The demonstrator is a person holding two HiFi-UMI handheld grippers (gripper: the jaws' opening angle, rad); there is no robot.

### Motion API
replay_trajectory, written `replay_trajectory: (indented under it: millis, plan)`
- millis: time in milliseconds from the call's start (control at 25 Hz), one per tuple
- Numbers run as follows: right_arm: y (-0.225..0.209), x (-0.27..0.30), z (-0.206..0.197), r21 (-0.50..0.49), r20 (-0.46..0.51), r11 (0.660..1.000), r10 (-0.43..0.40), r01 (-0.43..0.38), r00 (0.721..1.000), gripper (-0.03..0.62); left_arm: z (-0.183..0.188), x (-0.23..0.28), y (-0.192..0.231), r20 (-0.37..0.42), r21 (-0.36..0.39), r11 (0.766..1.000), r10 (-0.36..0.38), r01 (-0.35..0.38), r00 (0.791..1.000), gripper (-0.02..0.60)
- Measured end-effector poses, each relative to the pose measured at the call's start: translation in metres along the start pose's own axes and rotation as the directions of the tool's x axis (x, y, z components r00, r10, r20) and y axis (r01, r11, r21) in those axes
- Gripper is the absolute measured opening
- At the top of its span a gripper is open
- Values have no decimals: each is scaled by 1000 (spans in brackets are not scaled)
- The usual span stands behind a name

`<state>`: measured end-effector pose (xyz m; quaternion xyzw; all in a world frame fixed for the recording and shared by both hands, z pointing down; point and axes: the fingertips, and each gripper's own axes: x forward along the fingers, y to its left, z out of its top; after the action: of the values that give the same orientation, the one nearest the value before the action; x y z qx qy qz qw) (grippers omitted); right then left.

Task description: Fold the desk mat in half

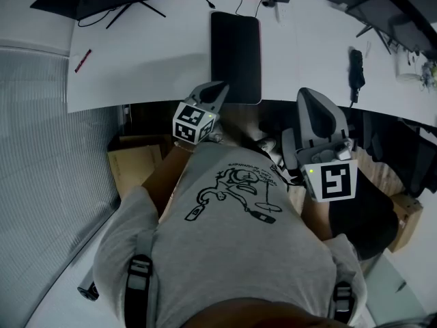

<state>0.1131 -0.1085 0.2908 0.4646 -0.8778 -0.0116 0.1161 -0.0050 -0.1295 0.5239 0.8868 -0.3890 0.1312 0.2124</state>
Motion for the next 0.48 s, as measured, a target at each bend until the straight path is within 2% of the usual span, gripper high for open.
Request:
replay_trajectory:
  millis: [480]
  plan:
    - [39, 18, 6, -12, 5, 1000, 29, -29, 1000, 6, 44, -63, 15, 126, -20, 1000, 25, -23, 992, 25]
